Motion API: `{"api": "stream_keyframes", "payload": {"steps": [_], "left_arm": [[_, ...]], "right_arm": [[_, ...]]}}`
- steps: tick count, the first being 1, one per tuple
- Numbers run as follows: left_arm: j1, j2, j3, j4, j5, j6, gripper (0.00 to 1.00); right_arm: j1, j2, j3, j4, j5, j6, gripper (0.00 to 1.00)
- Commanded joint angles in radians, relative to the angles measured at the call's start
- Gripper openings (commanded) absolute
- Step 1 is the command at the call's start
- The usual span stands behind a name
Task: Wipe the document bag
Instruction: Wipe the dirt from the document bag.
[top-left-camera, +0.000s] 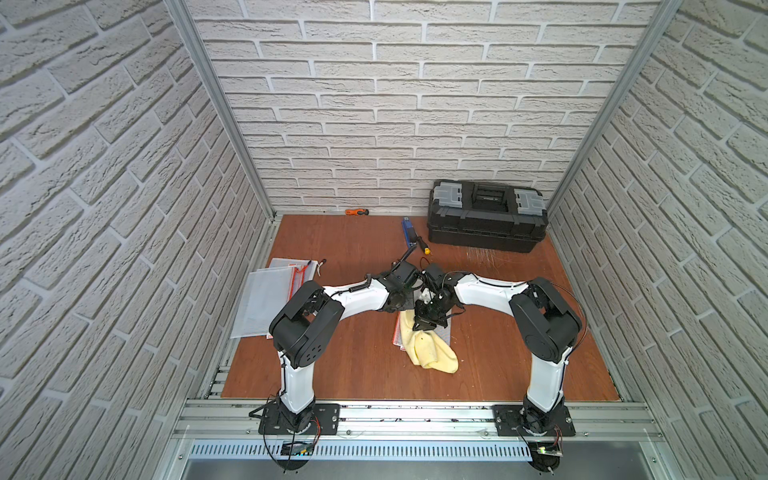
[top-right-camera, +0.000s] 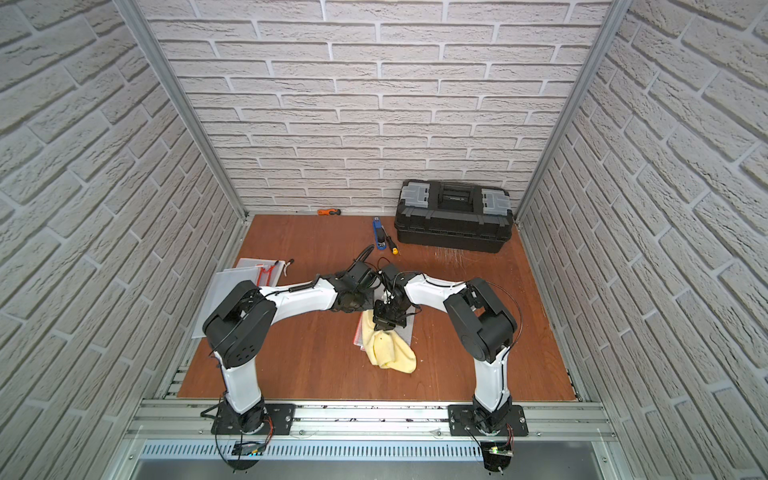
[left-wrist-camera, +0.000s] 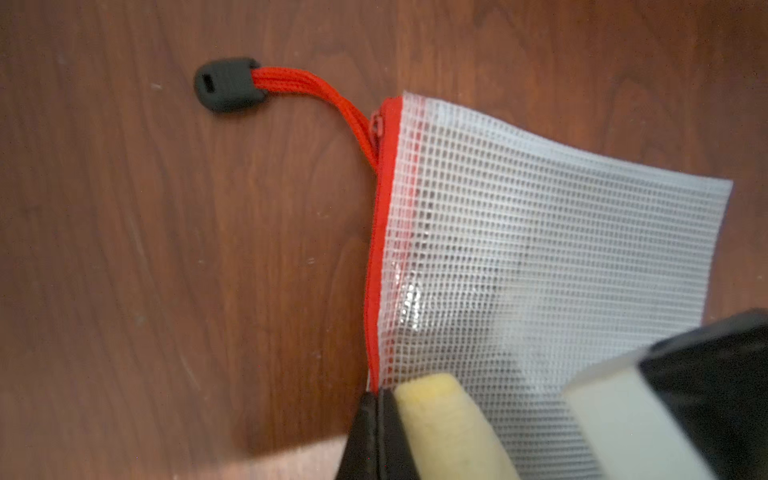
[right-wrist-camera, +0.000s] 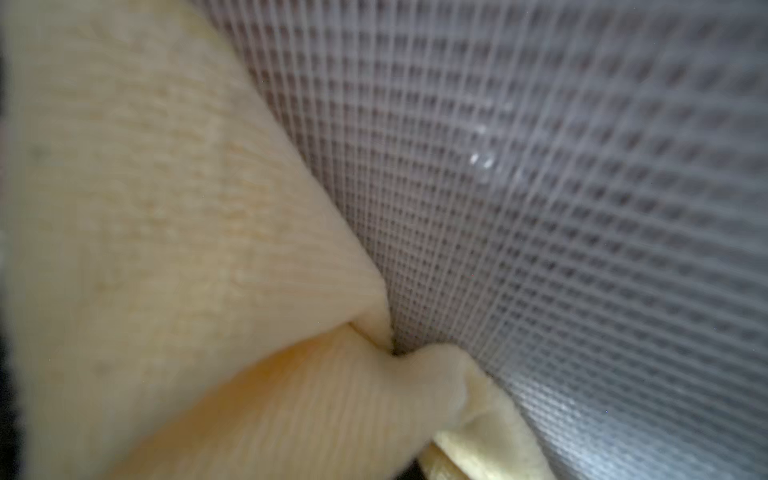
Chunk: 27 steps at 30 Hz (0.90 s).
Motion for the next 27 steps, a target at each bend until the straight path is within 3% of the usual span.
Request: {"api": "stream_keyframes", "payload": {"steps": [1, 17, 20, 27], "left_arm": [[-0.037, -0.034, -0.030, 0.049, 0.009, -0.030, 0.00], [-0.050, -0.035, -0.074, 0.069, 0.008, -0.042, 0.00], [-0.051, -0.035, -0.077, 0.075, 0.014, -0.045, 0.00], [-0.049, -0.023, -0.067, 0.073, 0.014, -0.049, 0.00]], "right_arm": [[-0.033, 0.027, 0.041, 0.019, 0.039, 0.005, 0.02], [-0.368, -0.100, -0.087, -0.102, 0.109, -0.125, 0.02], [-0.347, -0.125, -0.083, -0.096, 0.083, -0.110, 0.02], [-0.100, -0.028, 0.007, 0.001, -0.003, 0.005, 0.02]]}}
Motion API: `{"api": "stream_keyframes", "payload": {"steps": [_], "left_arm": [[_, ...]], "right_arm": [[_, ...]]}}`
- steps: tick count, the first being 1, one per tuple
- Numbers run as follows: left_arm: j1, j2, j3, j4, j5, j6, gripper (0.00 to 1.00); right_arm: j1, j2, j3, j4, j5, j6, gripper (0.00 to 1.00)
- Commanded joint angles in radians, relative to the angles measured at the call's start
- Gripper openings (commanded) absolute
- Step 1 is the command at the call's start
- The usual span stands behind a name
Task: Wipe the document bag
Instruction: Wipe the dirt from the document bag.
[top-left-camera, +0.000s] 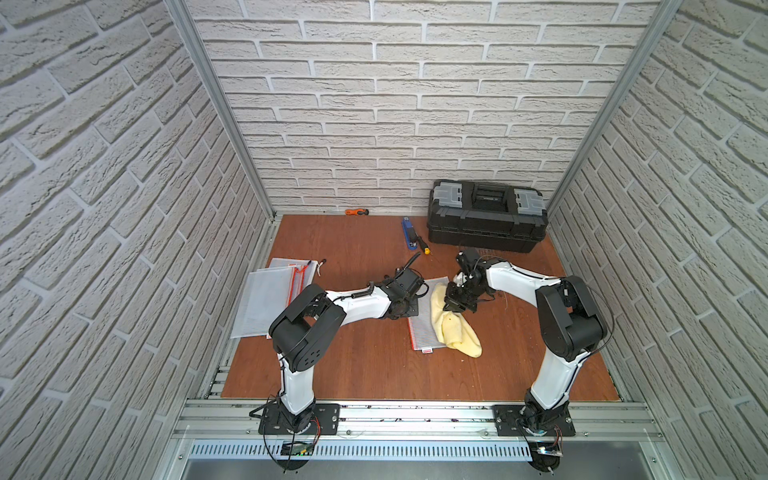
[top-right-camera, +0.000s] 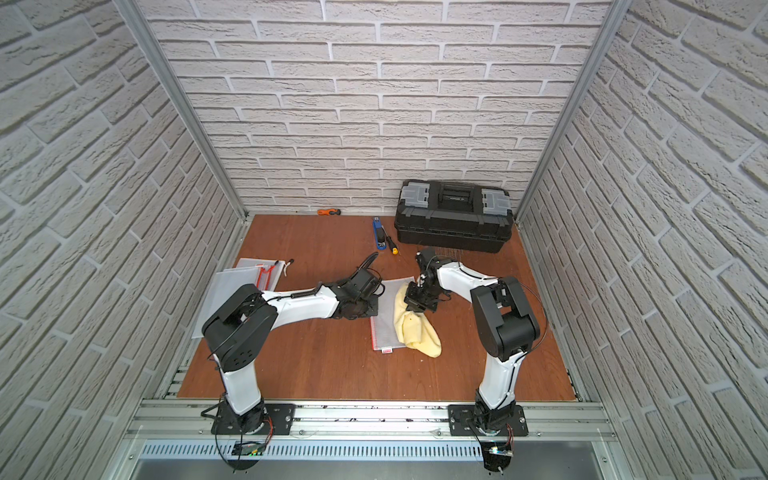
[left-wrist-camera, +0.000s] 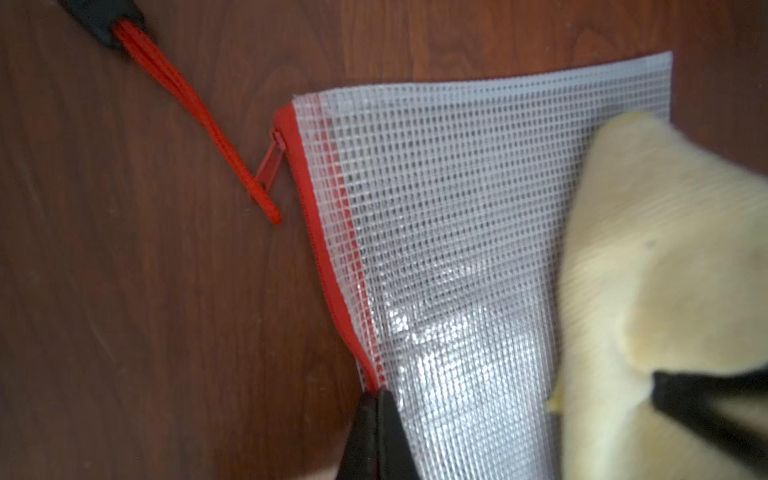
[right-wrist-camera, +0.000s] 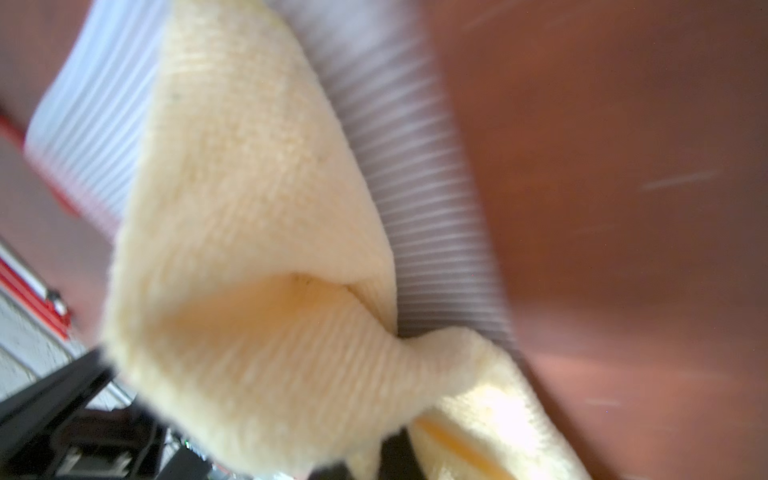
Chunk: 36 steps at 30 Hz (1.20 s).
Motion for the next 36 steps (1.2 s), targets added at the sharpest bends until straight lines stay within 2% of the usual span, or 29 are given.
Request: {"api": "stream_keyframes", "payload": {"steps": [1, 4, 8, 18, 21, 26, 32, 36], "left_arm": [[-0.005, -0.006, -0.008, -0.006, 0.001, -0.009, 0.00], [-0.005, -0.013, -0.010, -0.011, -0.003, -0.008, 0.00], [-0.005, -0.020, -0.007, -0.023, -0.006, 0.004, 0.00], [0.000, -0.023, -0.013, -0.035, -0.012, 0.009, 0.00], [0.002, -0.018, -0.004, -0.043, -0.010, 0.017, 0.00], [0.002, -0.011, 0.002, -0.050, 0.000, 0.027, 0.00], [0.002, -0.001, 0.018, -0.068, 0.006, 0.029, 0.00], [0.003, -0.010, 0.009, -0.066, -0.003, 0.021, 0.00]], "right_arm": [[0.106, 0.056, 0.019, 0.103, -0.076, 0.094, 0.02], [0.133, 0.095, 0.020, 0.146, -0.078, 0.135, 0.02], [0.104, 0.099, 0.001, 0.131, -0.065, 0.115, 0.02], [-0.193, -0.067, -0.108, 0.003, -0.006, -0.025, 0.02], [-0.241, -0.093, -0.116, -0.043, 0.021, -0.068, 0.02], [-0.192, -0.084, -0.104, 0.031, -0.064, -0.037, 0.02], [-0.045, 0.055, 0.145, 0.014, -0.084, -0.020, 0.02], [-0.037, 0.199, 0.279, 0.024, -0.132, -0.014, 0.02]]}}
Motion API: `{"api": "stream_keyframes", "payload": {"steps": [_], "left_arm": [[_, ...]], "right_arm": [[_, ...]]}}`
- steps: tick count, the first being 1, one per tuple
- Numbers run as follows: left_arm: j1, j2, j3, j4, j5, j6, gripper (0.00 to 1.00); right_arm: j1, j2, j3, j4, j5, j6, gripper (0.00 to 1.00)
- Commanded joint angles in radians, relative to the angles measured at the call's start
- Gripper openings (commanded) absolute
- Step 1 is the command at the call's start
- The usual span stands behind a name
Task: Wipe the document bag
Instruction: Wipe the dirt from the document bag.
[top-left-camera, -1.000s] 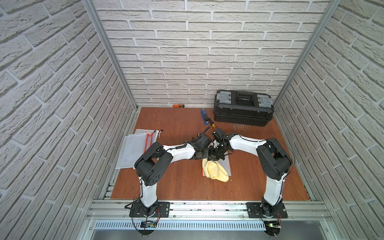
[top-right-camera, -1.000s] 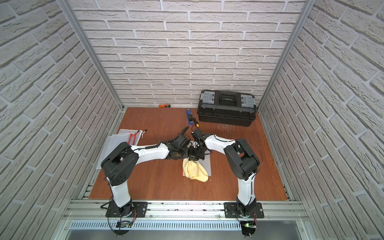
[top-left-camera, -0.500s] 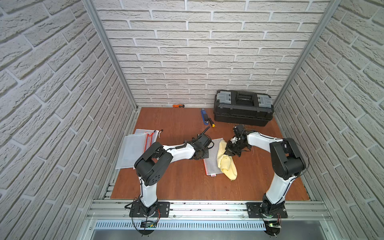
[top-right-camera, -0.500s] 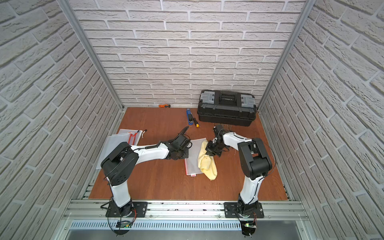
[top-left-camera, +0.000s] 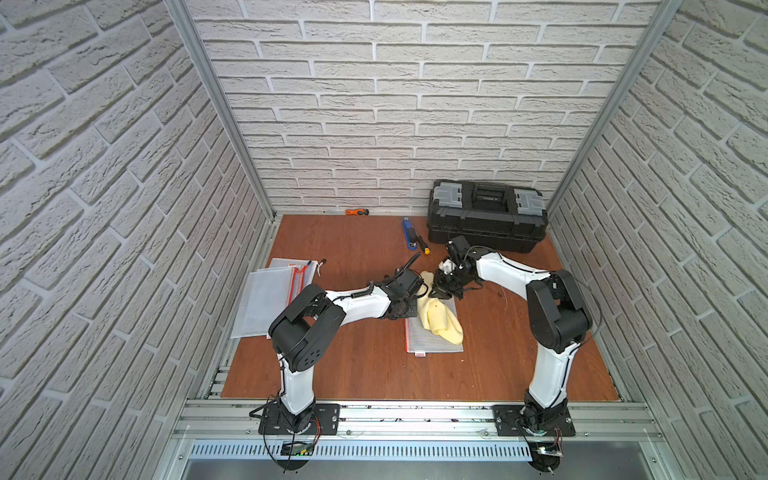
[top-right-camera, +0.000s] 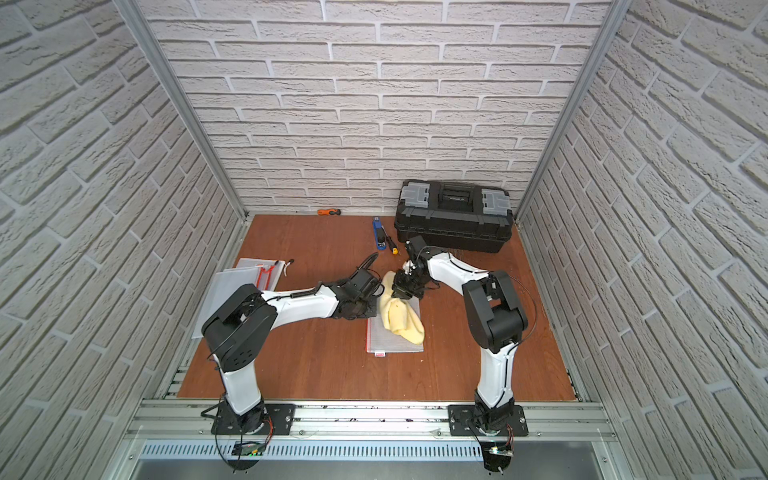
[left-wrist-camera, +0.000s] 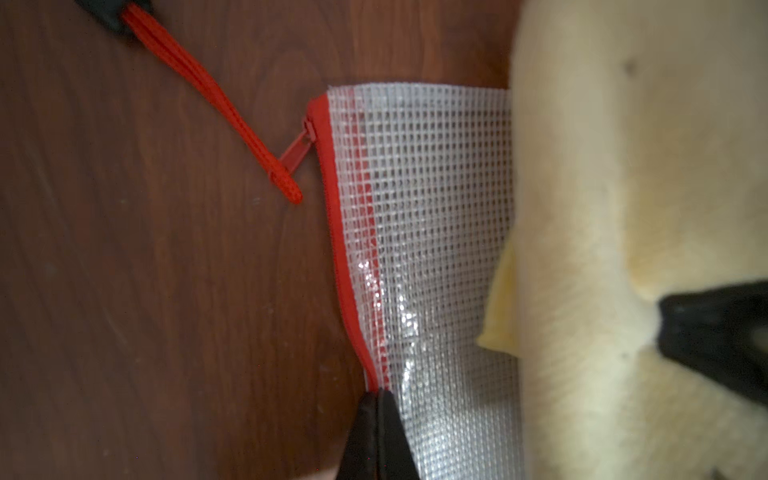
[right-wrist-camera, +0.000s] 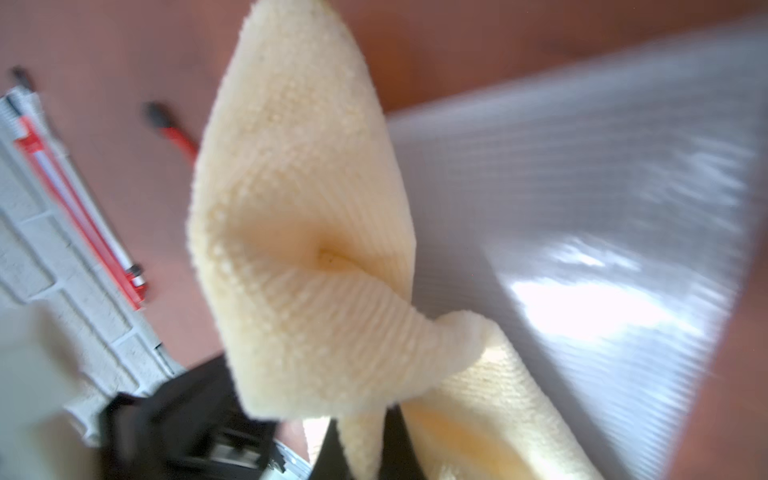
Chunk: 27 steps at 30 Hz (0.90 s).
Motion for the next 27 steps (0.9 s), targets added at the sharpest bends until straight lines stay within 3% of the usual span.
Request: {"api": "stream_keyframes", "payload": {"steps": [1, 9, 21, 25, 27], "left_arm": [[0.000, -0.011, 0.006, -0.034, -0.003, 0.002, 0.00], [0.000, -0.011, 0.013, -0.052, -0.009, 0.008, 0.00], [0.002, 0.019, 0.021, -0.058, -0.001, 0.007, 0.00], [0.002, 0.024, 0.023, -0.059, 0.000, 0.010, 0.00], [0.002, 0.027, 0.024, -0.059, 0.001, 0.012, 0.00]], "right_arm": [[-0.013, 0.104, 0.077, 0.011, -0.067, 0.013, 0.02], [-0.074, 0.129, 0.043, 0.013, -0.046, 0.000, 0.02], [-0.348, -0.209, -0.266, -0.093, 0.061, -0.154, 0.02], [-0.331, -0.268, -0.289, -0.086, 0.018, -0.137, 0.02], [-0.259, -0.281, -0.280, -0.061, -0.007, -0.099, 0.02]]}}
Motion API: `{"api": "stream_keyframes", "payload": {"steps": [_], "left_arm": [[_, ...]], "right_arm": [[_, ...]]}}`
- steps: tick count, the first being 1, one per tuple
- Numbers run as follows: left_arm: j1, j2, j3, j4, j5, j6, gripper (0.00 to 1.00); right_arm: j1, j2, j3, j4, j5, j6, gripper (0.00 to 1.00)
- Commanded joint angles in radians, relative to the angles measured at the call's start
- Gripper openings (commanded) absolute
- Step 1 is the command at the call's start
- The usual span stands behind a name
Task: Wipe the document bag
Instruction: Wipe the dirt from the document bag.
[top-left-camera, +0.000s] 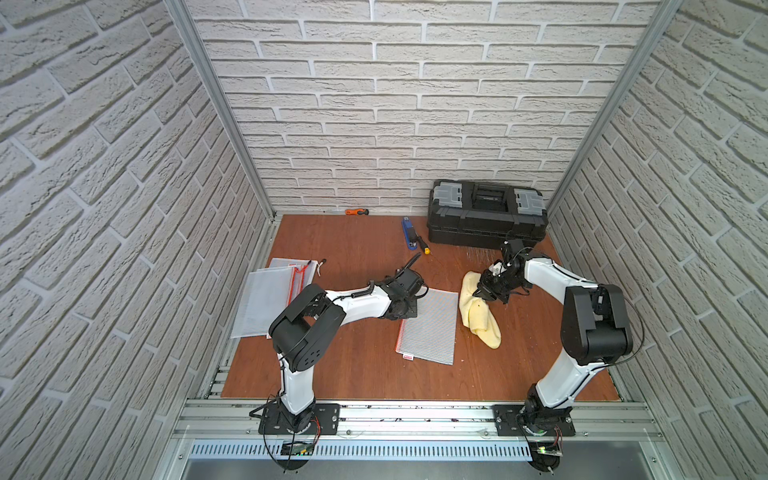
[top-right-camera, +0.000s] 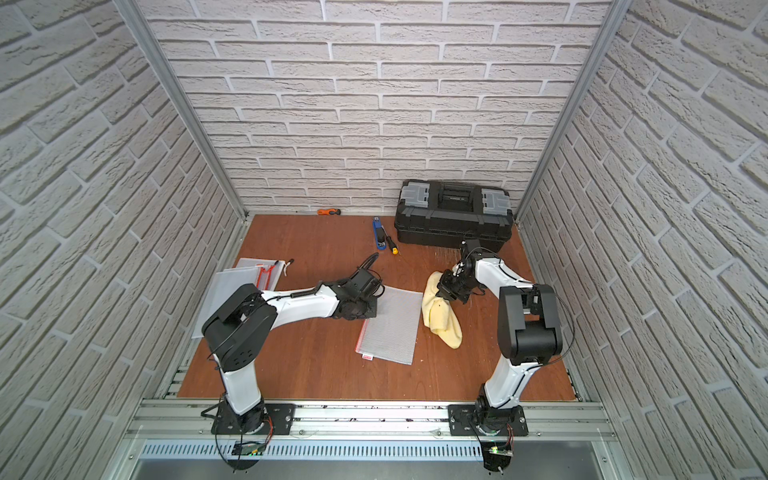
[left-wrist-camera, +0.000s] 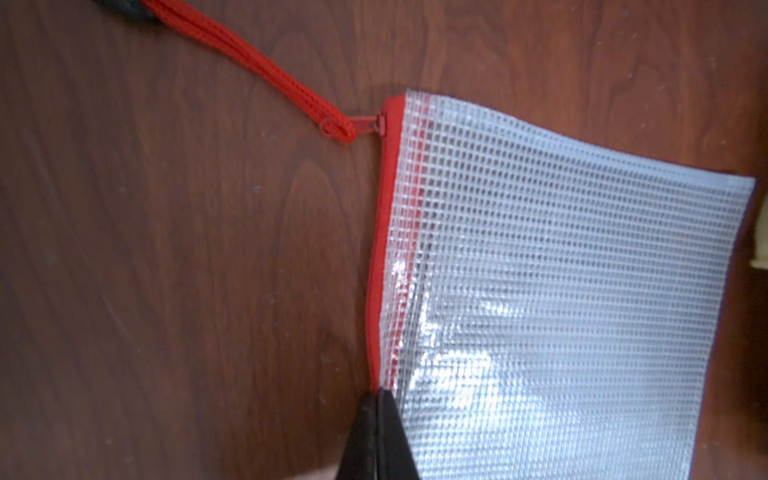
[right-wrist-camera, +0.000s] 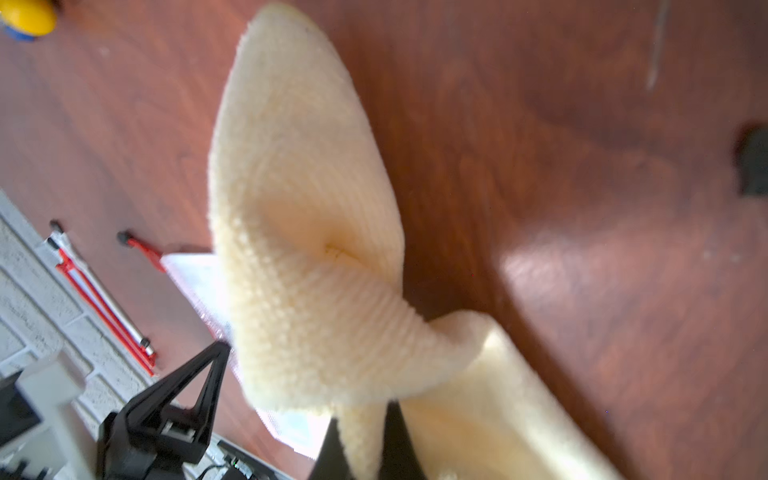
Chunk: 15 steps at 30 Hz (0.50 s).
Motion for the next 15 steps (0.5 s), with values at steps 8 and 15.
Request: {"api": "stream_keyframes", "payload": {"steps": [8, 15], "left_arm": [[0.003, 0.026, 0.025, -0.044, -0.010, 0.006, 0.00], [0.004, 0.020, 0.027, -0.056, -0.009, 0.016, 0.00]], "right_arm": [[0.398, 0.045, 0.030, 0.148, -0.016, 0.200, 0.02], [0.427, 0.138, -0.012, 0.238, -0.030, 0.250, 0.02]]}}
